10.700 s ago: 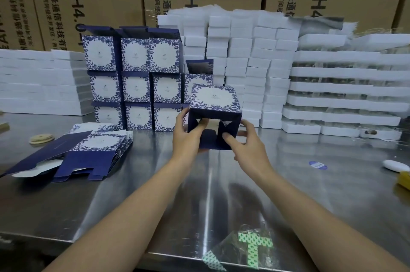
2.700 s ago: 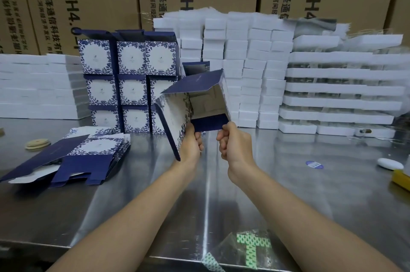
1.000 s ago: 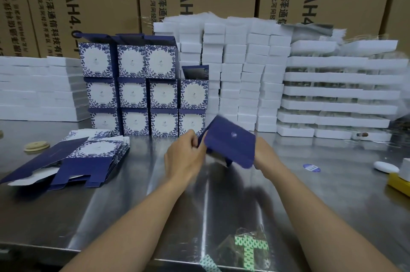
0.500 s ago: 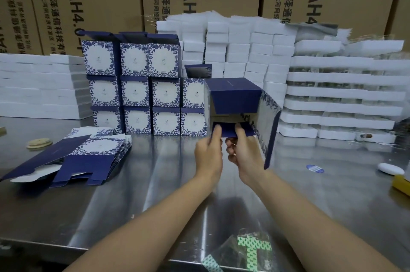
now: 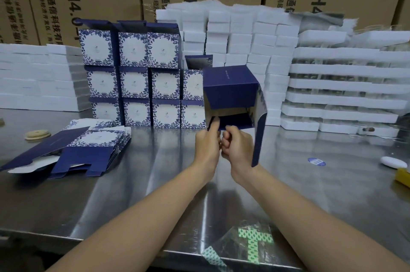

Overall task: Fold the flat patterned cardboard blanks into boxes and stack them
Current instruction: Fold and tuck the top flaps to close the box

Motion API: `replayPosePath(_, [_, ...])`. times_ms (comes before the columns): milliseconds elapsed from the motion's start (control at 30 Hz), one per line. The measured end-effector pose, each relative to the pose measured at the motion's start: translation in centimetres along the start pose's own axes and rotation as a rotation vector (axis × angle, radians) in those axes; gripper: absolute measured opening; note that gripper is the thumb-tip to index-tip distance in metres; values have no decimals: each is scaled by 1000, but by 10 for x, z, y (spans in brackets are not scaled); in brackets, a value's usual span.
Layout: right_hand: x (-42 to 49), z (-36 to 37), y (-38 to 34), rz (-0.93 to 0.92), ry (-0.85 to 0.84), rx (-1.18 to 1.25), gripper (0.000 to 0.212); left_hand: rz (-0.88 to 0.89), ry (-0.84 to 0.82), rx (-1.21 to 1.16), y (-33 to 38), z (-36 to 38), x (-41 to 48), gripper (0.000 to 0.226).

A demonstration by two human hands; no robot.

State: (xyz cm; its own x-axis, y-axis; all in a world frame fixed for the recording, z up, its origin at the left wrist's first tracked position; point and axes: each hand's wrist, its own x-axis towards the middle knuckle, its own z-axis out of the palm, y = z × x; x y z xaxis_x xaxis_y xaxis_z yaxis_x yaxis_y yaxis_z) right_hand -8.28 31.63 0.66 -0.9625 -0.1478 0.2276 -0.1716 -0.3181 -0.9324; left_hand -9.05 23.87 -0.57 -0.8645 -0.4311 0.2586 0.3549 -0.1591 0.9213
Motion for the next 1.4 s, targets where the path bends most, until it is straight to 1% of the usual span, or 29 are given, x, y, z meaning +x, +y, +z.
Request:
replayPosePath(67, [3, -3, -1, -1, -1, -59, 59, 15, -26, 15, -1, 2, -1, 62])
replayPosePath(133, [8, -7, -2, 6, 22, -75, 46, 27, -13, 1, 1, 2, 0, 56])
replayPosePath(200, [16, -11, -3, 29, 110, 28, 34, 25, 9, 1, 3, 0, 2, 47])
replayPosePath(300, [24, -18, -1, -16, 254, -45, 37, 0, -2, -2, 3, -2, 4, 41])
replayPosePath(400, [27, -20, 1, -48, 297, -38, 39, -42, 19, -13, 4, -1, 5, 40])
replayPosePath(467, [28, -20, 1, -68, 292, -42, 39, -30, 36, -2, 4, 0, 6, 39])
replayPosePath(567, [26, -19, 2, -38, 256, -15, 36, -29, 72, 8, 5, -3, 9, 37])
replayPosePath(700, [24, -17, 3, -8, 113, -56, 36, -31, 89, -39, 5, -10, 9, 39])
replayPosePath(800, [22, -16, 2, -8, 111, 67, 19, -47, 52, -69, 6, -10, 8, 49])
replayPosePath(833, [21, -16, 2, -12, 117, 71, 17, -51, 33, -55, 6, -9, 8, 53])
replayPosePath(933, [19, -19, 4, -82, 140, -43, 27, -53, -12, -16, 5, -9, 8, 60])
replayPosePath(1033, [18, -19, 3, -100, 109, -55, 26, -92, -34, -34, 6, -10, 10, 53])
replayPosePath(1100, [20, -19, 1, -78, -24, -96, 27, -110, -14, -51, 8, -12, 14, 48])
replayPosePath(1167, [24, -23, 0, -54, -226, -316, 28, -91, 37, -36, 12, -18, 19, 47])
replayPosePath(1200, [27, -28, 2, -47, -298, -444, 26, -73, 64, -24, 14, -23, 22, 46])
replayPosePath(1233, [30, -32, 6, -43, -327, -543, 25, -53, 88, -9, 16, -27, 25, 45])
replayPosePath(1267, [34, -38, 12, -44, -308, -614, 28, -31, 111, 9, 18, -32, 27, 45])
replayPosePath(1333, [43, -48, 21, -87, -166, -705, 44, 13, 149, 58, 20, -43, 31, 48])
replayPosePath(1367, [47, -52, 22, -148, -99, -692, 58, 26, 161, 83, 20, -48, 31, 47])
replayPosePath(1400, [51, -57, 24, -226, -61, -661, 77, 40, 174, 113, 19, -53, 32, 43])
